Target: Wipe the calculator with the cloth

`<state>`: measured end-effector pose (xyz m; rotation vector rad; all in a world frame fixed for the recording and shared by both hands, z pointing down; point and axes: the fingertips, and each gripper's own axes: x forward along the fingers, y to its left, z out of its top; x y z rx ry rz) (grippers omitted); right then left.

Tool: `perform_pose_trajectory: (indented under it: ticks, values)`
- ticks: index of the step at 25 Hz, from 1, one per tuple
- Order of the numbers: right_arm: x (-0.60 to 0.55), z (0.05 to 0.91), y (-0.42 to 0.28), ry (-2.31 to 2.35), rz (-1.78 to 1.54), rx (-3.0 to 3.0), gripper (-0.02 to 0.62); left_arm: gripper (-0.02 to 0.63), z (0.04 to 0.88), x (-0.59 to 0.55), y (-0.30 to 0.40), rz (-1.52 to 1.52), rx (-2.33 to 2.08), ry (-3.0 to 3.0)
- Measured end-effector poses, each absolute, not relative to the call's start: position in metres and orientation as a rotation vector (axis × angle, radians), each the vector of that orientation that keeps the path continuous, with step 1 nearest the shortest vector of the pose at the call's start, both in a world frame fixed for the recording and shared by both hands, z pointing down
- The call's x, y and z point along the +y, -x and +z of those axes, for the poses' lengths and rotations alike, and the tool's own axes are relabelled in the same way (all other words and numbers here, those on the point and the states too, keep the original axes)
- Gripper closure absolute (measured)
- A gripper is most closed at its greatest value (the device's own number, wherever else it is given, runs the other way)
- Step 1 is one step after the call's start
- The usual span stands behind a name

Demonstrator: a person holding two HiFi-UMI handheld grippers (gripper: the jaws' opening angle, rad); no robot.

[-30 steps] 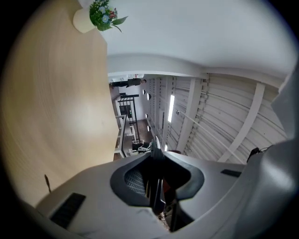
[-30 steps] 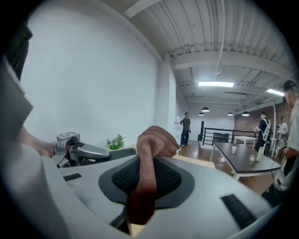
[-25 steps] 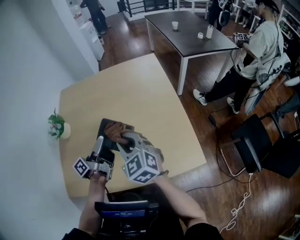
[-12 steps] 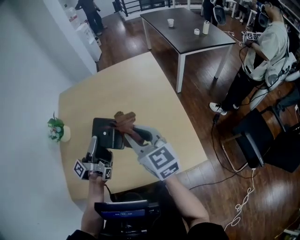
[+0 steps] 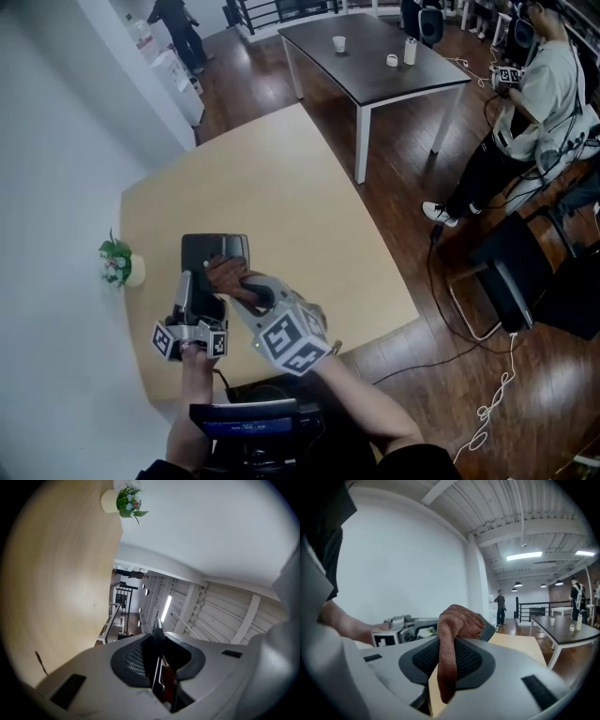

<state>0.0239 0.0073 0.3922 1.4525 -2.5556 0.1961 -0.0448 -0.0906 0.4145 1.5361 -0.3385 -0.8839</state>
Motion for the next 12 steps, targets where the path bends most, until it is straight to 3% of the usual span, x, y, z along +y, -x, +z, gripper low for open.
perform_pose_trajectory:
  ticks: [5, 12]
  values:
    - [0.053, 0.443, 0.005, -1.184, 0.255, -2.529, 0.512, 0.542, 0.418, -0.095, 0.054, -0.897, -0.347, -1.538]
    - [-0.003, 0.343, -0.098, -1.724, 0.150, -2.539, 0.512, 0.545, 0.404, -0.086, 0.049, -0.882, -0.289, -1.609]
